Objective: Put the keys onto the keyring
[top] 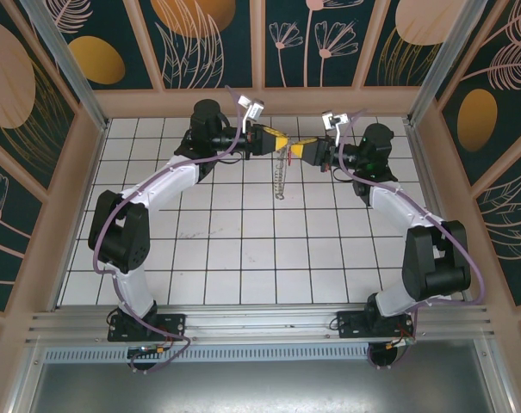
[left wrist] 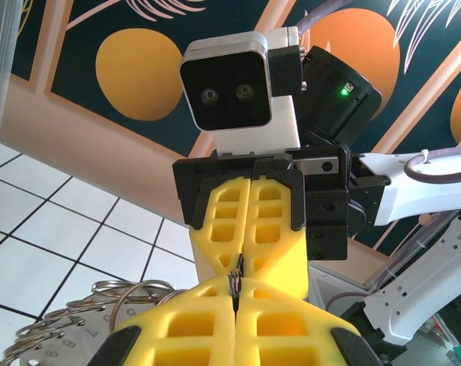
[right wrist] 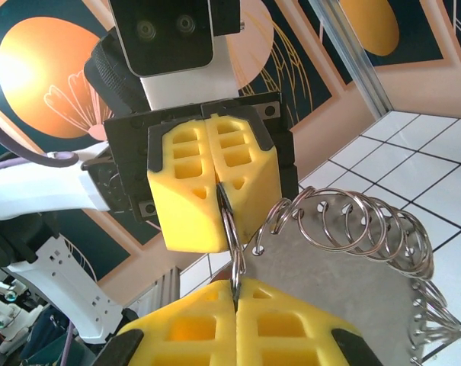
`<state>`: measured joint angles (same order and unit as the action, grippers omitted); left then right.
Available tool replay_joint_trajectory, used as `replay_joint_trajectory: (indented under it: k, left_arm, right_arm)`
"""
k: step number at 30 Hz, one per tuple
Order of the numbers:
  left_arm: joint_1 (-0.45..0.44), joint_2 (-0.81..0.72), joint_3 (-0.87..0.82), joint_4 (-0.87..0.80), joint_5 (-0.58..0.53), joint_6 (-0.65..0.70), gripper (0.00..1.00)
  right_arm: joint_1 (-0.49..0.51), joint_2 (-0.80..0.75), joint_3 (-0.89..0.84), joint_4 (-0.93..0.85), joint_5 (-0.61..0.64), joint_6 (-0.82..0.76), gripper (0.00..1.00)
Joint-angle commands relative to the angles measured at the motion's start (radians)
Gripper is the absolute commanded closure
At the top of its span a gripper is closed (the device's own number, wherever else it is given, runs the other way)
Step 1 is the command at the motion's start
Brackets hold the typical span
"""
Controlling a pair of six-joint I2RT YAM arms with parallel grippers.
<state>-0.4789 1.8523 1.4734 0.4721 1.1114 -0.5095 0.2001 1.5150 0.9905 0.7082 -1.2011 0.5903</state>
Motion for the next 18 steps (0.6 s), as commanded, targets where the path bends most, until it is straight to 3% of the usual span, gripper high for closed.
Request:
replay_joint_trajectory:
  k: [1, 18]
  left_arm:
    - [-0.001, -0.05, -0.014, 0.099, -0.028, -0.038, 1.0]
    - [-0.002, -0.082, -0.08, 0.284, -0.079, -0.146, 1.0]
  right_arm:
    - [0.012, -0.028, -0.033, 0.043, -0.007, -0.01, 1.0]
    - [0.055, -0.036, -0.1, -0.012, -0.01, -0.067, 1.0]
